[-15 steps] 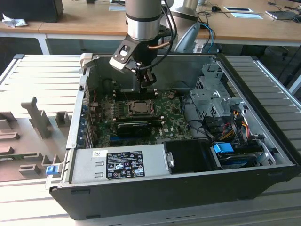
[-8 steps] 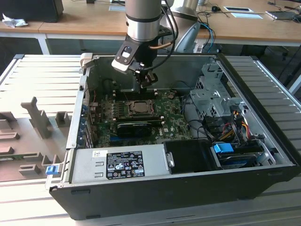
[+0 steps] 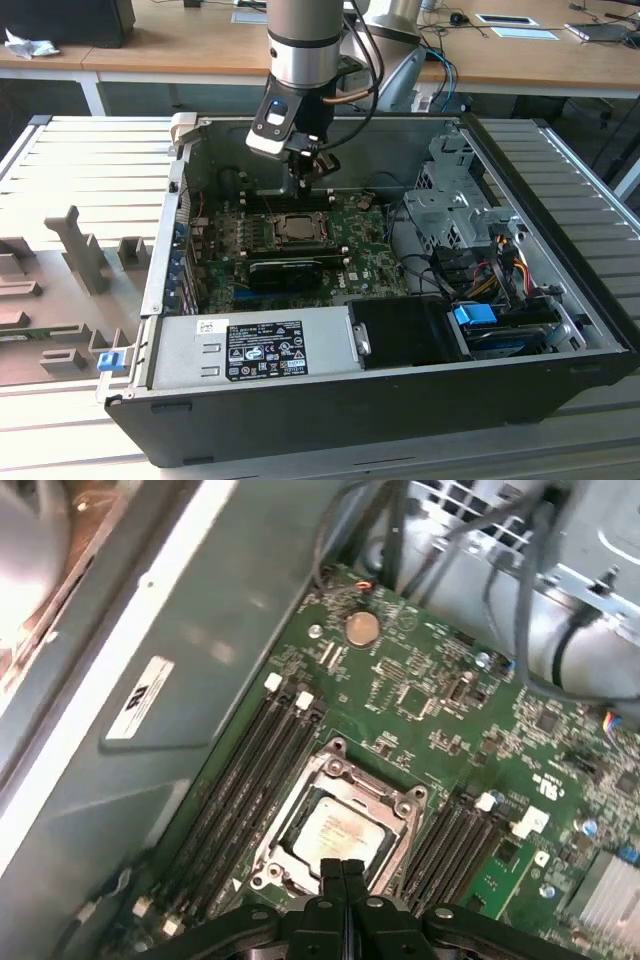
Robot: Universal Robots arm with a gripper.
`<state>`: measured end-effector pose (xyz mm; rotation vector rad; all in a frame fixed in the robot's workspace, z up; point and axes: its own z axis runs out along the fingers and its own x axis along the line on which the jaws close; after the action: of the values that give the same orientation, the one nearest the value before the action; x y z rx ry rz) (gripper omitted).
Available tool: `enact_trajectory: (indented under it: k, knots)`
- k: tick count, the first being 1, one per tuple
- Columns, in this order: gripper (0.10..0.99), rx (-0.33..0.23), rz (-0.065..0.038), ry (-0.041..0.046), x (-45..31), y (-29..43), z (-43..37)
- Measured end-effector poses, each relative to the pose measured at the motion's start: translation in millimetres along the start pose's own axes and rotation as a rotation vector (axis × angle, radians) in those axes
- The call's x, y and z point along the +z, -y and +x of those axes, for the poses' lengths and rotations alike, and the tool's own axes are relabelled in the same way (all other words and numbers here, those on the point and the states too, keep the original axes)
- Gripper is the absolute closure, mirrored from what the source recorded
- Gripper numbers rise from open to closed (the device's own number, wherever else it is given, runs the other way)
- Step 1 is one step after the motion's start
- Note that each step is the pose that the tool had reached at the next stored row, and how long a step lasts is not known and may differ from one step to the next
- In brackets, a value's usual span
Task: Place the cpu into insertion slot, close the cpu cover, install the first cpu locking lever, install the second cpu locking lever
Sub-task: 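Install the first cpu locking lever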
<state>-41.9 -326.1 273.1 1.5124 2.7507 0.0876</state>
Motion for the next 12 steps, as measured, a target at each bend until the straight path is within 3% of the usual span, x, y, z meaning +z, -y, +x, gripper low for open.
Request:
enact_trajectory:
  k: [12]
  knots:
    - [0.980, -0.175, 0.005, -0.0078, 0.0, 0.1, 0.1]
